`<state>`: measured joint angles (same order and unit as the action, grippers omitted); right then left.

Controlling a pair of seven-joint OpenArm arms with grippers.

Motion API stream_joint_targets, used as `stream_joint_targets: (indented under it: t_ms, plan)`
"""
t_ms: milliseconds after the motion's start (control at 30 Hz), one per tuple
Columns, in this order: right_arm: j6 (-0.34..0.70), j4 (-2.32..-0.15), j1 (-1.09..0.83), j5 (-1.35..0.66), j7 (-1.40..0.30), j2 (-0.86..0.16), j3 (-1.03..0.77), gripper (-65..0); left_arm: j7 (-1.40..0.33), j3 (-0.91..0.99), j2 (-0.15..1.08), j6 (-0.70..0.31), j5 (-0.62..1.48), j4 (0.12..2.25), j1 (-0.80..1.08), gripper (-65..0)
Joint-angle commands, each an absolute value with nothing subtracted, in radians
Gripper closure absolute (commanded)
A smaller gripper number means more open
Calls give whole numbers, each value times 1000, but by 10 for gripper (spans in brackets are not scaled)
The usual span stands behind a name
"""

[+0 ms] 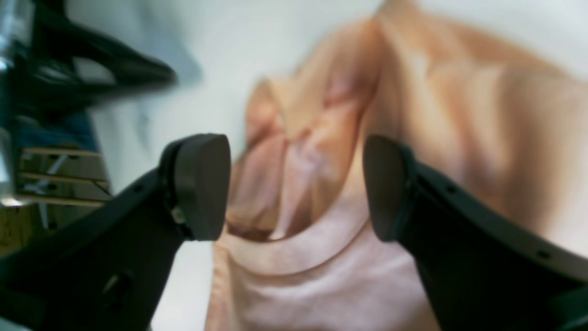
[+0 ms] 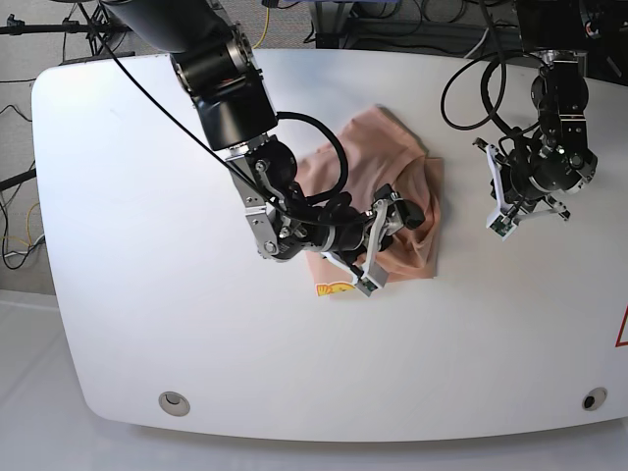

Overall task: Fold the T-shirt properly
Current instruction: 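Press the folded end down with the right gripper while the left gripper withdraws, then grasp the shirt edge with the left gripper near the right gripper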

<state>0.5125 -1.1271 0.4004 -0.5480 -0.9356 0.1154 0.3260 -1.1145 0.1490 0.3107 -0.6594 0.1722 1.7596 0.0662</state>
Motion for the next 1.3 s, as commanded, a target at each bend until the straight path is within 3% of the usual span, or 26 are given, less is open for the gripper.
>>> stream_joint_targets:
  t_ms: [0,300,967,1267]
  plan:
    - [521,-1113,430,-532,-914,154,325,-431,-1109,154,325,-659,174,1776,51,0]
    - [598,-1076,443,-499,-851,157,371,-430,-1110,156,326,-659,174,1776,70,0]
    - [585,-952,607,-858,-618,157,642,-427,-1113,185,335,-659,174,1779,73,0]
    - [522,-954,659,-875,-613,157,644,-425,-1115,194,331,-659,174,1781,73,0]
